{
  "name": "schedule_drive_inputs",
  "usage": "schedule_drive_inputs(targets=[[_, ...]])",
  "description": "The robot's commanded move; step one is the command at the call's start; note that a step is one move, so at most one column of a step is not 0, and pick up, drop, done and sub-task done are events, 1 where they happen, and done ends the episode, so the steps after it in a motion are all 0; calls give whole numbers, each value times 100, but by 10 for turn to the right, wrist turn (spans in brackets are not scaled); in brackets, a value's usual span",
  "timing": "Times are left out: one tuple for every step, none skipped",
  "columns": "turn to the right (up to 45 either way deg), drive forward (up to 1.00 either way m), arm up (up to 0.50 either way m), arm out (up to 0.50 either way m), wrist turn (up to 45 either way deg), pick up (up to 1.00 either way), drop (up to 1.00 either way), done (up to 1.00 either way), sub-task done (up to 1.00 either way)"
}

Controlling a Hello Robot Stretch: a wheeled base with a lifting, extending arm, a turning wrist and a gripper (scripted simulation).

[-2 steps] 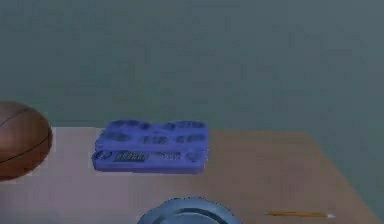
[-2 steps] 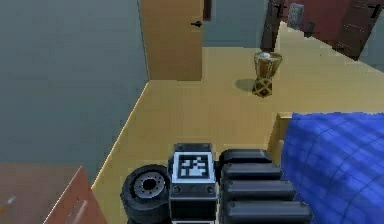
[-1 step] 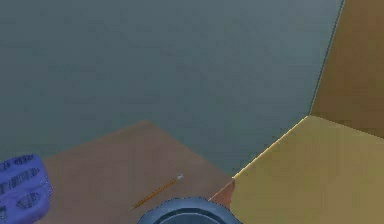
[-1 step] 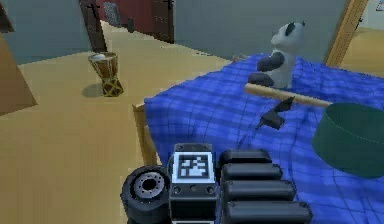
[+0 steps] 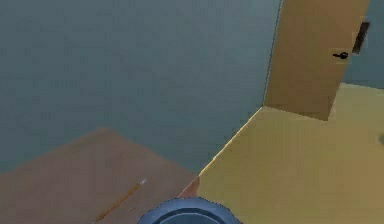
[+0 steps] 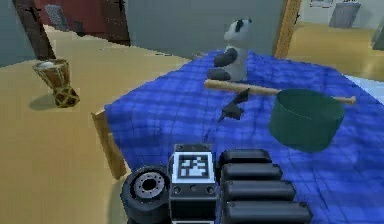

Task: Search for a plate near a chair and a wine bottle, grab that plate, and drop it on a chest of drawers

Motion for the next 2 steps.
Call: schedule_drive_inputs(targets=[[-450, 0, 0, 0, 0, 0, 0, 0, 0], [-450, 0, 0, 0, 0, 0, 0, 0, 0]])
